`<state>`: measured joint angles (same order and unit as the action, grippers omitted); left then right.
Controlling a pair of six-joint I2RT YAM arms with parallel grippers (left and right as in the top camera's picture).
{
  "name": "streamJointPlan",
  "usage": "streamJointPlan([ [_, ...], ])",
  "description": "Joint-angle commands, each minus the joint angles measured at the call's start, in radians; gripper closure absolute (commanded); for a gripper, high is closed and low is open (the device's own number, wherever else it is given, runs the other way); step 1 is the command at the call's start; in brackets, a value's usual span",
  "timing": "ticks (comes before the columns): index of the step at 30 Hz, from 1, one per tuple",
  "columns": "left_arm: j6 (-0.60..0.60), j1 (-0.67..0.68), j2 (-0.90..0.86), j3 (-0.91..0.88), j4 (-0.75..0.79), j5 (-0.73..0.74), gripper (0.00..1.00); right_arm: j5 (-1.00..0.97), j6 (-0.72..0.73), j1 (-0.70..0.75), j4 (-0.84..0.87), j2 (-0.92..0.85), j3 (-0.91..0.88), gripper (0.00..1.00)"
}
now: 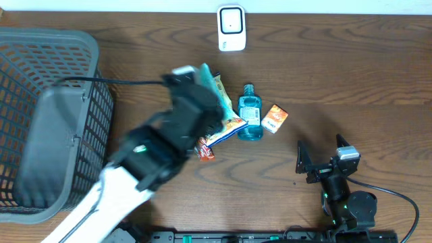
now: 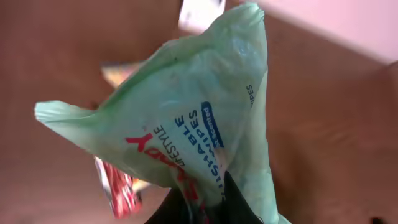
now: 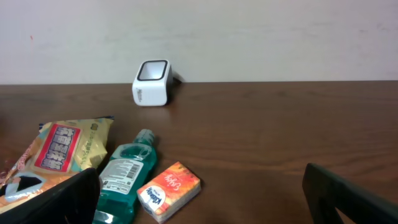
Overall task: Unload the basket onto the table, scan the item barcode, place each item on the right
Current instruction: 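Carry the wipes packet to the table in front of the bottle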
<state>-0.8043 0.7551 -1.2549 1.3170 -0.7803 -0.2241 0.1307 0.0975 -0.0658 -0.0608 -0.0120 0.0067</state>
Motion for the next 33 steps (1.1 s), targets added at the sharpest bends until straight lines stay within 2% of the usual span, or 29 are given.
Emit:
streamJointPlan([
  [1, -0.161, 0.050, -0.074, -0.055, 0.010, -0.038, 0.93, -0.005, -0.009, -0.006, -0.004, 0.005, -0.001, 0.01],
  [6, -0.196, 0.107, -0.196, -0.093, 0.053, 0.059, 0.93, -0.005, -0.009, -0.006, -0.004, 0.005, -0.001, 0.01],
  [17, -0.287, 0.238, -0.420, -0.105, 0.182, 0.085, 0.93, -0.005, -0.009, -0.006, -0.004, 0.005, -0.001, 0.01],
  [26, -0.287, 0.246, -0.539, -0.105, 0.184, 0.085, 0.93, -0.005, -0.009, -0.006, -0.004, 0.005, -0.001, 0.01],
  [33, -0.286, 0.246, -0.548, -0.109, 0.184, 0.084, 0.92, -0.005, -0.009, -0.006, -0.003, 0.005, -0.001, 0.01],
])
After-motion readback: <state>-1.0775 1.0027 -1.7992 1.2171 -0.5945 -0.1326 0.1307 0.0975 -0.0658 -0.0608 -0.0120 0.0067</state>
